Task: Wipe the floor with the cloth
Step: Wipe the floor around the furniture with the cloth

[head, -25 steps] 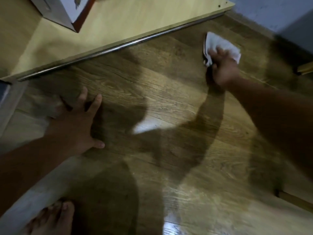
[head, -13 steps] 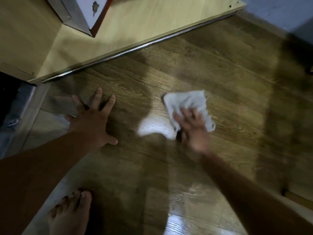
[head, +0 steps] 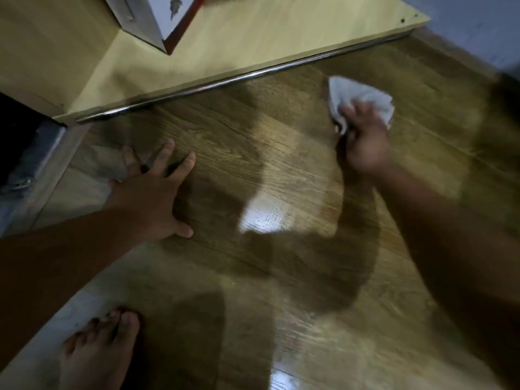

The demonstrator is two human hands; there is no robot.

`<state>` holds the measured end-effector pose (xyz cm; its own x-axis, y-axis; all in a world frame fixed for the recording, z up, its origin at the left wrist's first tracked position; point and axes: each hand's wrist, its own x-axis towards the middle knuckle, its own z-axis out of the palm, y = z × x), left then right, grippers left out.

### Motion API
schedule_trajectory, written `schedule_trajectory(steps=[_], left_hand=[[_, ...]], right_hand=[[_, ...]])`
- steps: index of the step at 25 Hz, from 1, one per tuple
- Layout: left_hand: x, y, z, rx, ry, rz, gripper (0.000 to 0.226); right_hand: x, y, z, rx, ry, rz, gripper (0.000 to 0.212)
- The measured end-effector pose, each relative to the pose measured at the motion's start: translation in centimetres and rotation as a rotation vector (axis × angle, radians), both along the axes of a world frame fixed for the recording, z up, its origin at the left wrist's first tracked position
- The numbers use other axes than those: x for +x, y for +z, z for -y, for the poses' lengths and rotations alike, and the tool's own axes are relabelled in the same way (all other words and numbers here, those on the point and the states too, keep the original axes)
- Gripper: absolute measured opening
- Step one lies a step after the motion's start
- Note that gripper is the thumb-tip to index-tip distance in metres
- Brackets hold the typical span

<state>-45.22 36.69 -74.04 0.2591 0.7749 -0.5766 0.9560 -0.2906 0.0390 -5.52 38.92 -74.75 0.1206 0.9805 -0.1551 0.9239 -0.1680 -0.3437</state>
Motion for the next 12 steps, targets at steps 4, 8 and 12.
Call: schedule_trajectory(steps=[4, 8, 12], left_hand=[[0.2, 0.0, 0.1, 0.007, -0.001, -0.013, 0.145], [0.1, 0.3, 0.2, -0.008, 0.017, 0.014, 0.144], [0.4, 1.4, 1.6, 0.115, 0.141, -0.087, 0.149]], right_hand=[[3.0, 0.7, -6.3, -0.056, -0.123, 0.064, 0.05], [-4.9, 0.6, -3.6, -0.008, -0.153, 0.057, 0.049], [-17.6, -0.5, 1.8, -0.01, 0.1, -0.029, 0.047]])
